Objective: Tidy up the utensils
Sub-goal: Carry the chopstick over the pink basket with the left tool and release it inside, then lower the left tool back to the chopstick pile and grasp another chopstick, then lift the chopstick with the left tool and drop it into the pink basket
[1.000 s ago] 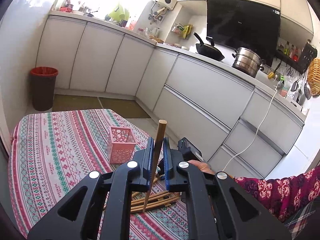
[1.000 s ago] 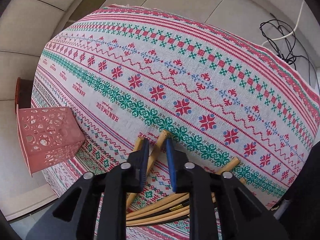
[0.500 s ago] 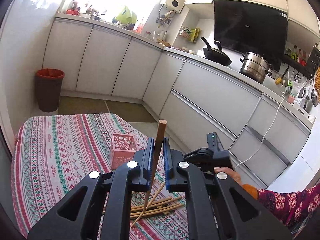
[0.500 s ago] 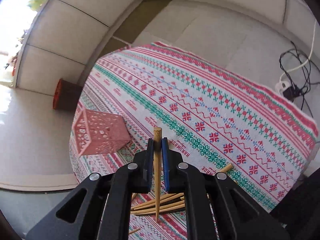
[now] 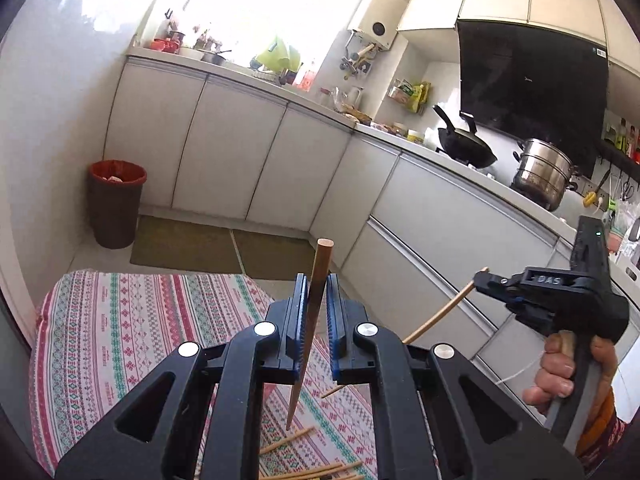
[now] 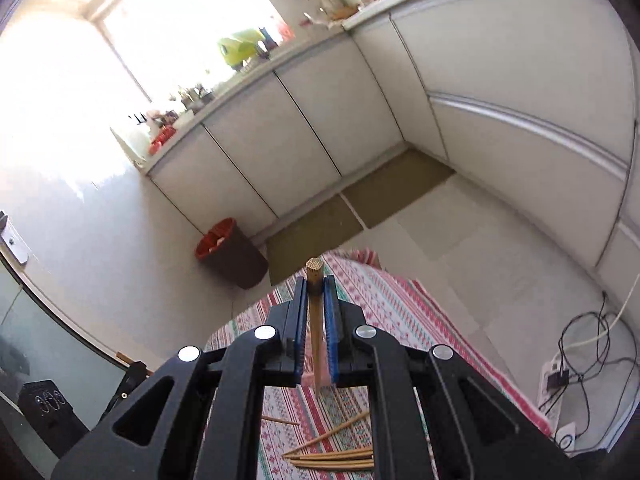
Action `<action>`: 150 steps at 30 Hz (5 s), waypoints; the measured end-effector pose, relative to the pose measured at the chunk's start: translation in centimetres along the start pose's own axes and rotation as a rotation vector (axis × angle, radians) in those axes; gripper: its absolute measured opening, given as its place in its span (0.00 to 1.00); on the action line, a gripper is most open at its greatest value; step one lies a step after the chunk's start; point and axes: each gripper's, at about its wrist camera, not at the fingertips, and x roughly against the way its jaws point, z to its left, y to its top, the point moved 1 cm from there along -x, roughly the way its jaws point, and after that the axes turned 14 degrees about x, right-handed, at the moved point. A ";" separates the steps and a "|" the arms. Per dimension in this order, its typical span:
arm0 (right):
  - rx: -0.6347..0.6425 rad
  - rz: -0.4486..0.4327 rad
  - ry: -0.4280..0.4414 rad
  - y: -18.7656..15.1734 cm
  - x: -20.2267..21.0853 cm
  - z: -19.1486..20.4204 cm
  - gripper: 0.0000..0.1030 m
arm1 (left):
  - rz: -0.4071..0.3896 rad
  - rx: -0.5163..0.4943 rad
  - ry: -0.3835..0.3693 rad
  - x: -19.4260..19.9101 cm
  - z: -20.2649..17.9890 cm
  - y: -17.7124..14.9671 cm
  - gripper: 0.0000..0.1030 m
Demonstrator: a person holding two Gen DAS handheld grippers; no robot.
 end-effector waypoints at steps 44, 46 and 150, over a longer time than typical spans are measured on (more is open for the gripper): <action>0.240 0.065 -0.043 -1.6 -12.8 6.9 0.62 | -0.114 0.047 0.171 -1.0 3.3 3.2 0.71; 0.221 0.043 -0.055 -1.8 -11.5 6.3 0.73 | -0.104 0.029 0.177 -0.9 2.6 2.7 0.75; -0.530 0.771 -0.372 -25.2 -17.3 -9.5 0.12 | 0.434 -0.361 0.223 -3.7 2.6 -11.6 0.06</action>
